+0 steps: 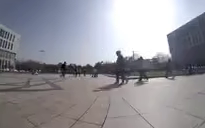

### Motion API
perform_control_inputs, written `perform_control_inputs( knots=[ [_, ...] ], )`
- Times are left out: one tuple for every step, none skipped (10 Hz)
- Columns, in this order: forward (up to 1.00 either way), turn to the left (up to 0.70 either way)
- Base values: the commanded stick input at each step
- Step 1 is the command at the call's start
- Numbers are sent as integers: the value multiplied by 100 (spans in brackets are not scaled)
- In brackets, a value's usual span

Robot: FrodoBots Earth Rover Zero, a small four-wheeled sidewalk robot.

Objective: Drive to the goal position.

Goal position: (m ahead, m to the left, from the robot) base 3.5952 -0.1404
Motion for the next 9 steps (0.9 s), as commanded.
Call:
perform_control_inputs(
  knots=[
    [42,7],
    [32,10],
    [9,3],
    [0,0],
    [0,0],
    [0,0],
    [0,0],
    [0,0],
    [0,0]
  ],
)
